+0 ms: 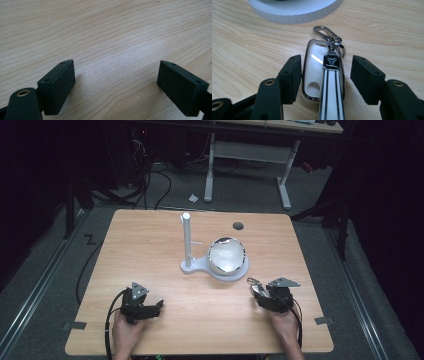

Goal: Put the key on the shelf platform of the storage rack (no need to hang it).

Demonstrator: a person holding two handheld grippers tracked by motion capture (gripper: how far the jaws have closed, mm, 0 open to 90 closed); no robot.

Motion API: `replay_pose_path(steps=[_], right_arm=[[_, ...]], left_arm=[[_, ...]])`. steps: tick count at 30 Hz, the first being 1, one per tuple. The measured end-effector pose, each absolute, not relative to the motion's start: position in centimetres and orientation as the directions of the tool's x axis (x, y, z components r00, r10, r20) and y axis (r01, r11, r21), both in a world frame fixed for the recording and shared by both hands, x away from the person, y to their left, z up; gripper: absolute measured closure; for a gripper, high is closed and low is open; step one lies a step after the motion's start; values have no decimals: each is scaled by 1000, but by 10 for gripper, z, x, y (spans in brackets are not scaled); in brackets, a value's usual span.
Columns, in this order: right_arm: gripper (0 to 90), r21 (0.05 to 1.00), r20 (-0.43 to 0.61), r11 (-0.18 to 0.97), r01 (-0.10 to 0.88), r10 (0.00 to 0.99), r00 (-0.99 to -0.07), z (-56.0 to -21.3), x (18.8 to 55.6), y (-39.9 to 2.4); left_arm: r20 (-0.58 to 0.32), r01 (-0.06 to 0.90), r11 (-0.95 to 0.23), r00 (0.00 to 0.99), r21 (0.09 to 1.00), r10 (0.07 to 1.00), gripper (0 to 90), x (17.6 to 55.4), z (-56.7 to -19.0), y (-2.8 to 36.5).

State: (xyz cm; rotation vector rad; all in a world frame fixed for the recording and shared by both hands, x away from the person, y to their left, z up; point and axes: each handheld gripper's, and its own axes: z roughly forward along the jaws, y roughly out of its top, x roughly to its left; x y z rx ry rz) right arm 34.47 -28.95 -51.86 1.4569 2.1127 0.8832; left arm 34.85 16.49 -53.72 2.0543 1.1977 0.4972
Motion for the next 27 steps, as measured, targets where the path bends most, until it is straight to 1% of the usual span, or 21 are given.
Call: replay_pose_path(steps=[5, 8, 11, 19, 27], right_arm=[[438, 687, 2, 265, 677, 931, -366, -524, 347, -287], [481, 692, -19, 280, 665, 928, -371, -525, 346, -287], [491, 695, -19, 284, 660, 926, -378, -525, 346, -287], [501, 698, -24, 296, 652, 920, -392, -524, 344, -289], [502, 723, -11, 279, 632, 919, -394, -513, 338, -294]], left_arm=[[-18, 599, -330, 500, 730, 866, 153, 348, -537, 165], [-18, 598, -330, 500, 730, 866, 153, 348, -537, 165], [-18, 599, -330, 500, 730, 866, 154, 348, -537, 165], [-18, 599, -330, 499, 730, 866, 154, 348, -537, 165], [-18, 599, -330, 500, 730, 866, 154, 348, -537, 165]])
